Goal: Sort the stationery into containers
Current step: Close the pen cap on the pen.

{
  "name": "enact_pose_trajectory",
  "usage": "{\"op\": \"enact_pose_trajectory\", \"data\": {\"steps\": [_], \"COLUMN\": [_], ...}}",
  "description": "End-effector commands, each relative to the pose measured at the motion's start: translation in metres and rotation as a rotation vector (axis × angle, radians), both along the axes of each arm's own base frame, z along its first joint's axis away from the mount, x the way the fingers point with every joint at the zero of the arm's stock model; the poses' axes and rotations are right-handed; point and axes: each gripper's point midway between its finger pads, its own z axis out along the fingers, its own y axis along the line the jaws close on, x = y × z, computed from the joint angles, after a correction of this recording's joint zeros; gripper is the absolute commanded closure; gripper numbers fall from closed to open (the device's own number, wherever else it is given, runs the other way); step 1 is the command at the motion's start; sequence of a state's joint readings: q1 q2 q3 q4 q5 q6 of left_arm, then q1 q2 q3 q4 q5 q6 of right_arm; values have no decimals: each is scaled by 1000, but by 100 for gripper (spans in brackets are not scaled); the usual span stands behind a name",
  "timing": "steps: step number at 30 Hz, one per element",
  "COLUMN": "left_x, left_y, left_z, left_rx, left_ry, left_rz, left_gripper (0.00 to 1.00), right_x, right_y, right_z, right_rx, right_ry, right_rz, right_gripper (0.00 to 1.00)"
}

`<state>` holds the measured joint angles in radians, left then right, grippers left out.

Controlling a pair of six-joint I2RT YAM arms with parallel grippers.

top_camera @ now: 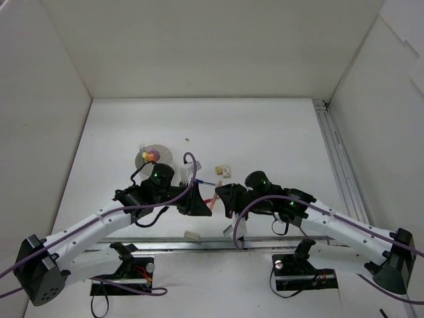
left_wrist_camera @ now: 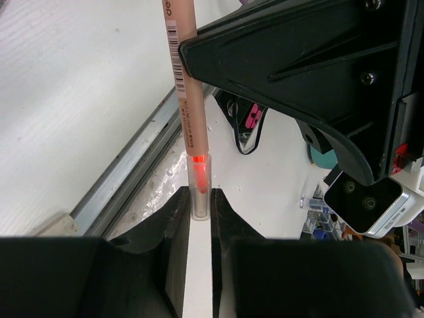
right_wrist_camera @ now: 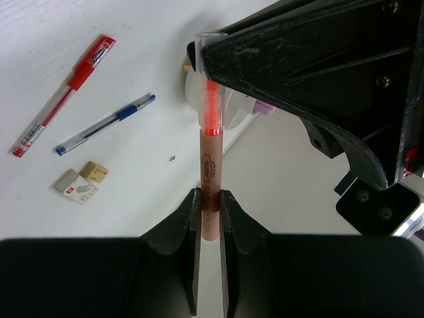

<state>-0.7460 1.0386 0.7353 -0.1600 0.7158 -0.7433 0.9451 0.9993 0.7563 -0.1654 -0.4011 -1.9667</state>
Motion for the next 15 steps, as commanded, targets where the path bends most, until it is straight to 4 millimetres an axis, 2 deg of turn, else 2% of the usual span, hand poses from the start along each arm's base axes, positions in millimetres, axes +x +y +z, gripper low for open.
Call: {"op": "enact_pose_trajectory", "data": {"steps": [1,5,7,12,13,15], "left_x": [32,37,48,64,67,69], "left_y": [-14,-13,-8,-6,-8,-8], "left_z": [67,78,82,90,107,112], "left_rx": [-145,-145,-124,-126,-186,-216], "left_ry": [-239,-320,-364,-452,-507,-531], "left_rz": [38,38,79,140,157,178], "left_gripper": [100,100,100,100,100,100], "right_x": [-20,-34,-39,-54,-57,-59], "right_y": [20,20,19,19,20,21], "right_z": [2,-4,-7,-3,-5,-7], "right_rx": [-2,-21,-29,-1,-5,-7], "right_ry": [10,27,49,139,156,198], "right_rz": [111,173,187,211,217,202], "right_gripper": [100,100,100,100,100,100]}}
